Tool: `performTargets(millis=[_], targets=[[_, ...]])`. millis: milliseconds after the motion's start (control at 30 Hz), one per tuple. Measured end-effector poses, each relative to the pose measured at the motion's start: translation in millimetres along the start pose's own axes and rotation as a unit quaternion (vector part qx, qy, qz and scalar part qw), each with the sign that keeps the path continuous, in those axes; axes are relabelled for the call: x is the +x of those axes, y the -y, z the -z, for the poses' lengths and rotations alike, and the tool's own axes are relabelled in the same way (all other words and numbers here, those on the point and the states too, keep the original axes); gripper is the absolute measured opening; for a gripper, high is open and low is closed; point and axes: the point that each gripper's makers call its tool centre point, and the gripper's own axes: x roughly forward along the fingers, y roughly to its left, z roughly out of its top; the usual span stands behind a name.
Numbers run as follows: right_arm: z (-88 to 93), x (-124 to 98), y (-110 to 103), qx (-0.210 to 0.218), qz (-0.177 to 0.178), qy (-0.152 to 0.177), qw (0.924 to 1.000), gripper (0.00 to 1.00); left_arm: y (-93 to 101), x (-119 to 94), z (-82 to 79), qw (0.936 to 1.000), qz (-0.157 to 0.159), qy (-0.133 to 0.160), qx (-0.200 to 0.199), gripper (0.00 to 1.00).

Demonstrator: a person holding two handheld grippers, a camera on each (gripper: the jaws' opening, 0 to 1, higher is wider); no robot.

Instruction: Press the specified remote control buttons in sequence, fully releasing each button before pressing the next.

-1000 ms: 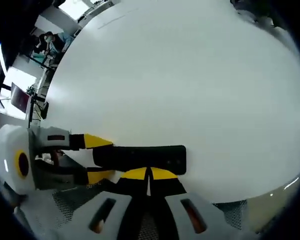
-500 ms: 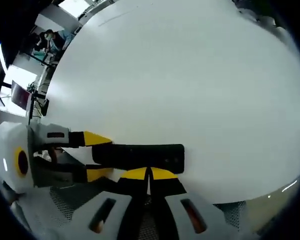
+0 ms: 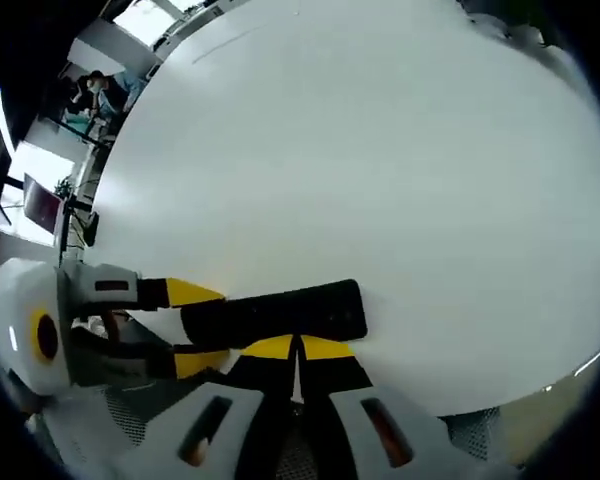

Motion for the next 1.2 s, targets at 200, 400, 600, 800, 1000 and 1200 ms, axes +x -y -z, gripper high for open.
performTargets(millis=[200,400,600,800,1000,1200], targets=[[-0.1,0.0,0.6,-0.018,0.009,-0.011,0.9997,0.0,1.0,0.5,-1.2,0.9996,0.012,-0.01,0.023,0.25],[-3.1,-4.1,-7.5,0.01,-0.019,-0.019,0.9996,0.0,2.5,1.0,-1.5,0.9988,0.024,-0.006,0.043,0.24],[-6.3,-11.4,-8.7,0.027,-0.031,0.002,0.9991,0.0,4.0,1.2,-1.8,0.9978,0.034,-0.004,0.056,0.24],[-4.6,-2.6,-2.8,0.0,-0.007,-0.014,0.9999,0.0,5.5,1.1,-2.0,0.9973,0.039,-0.002,0.061,0.24],[-2.8,0.2,-0.5,-0.033,0.012,-0.026,0.999,0.0,5.2,1.3,-2.0,0.9972,0.041,-0.004,0.063,0.25],[-3.2,1.5,0.4,-0.038,0.021,-0.007,0.999,0.0,1.9,2.1,-3.6,0.9979,0.035,-0.014,0.054,0.25]])
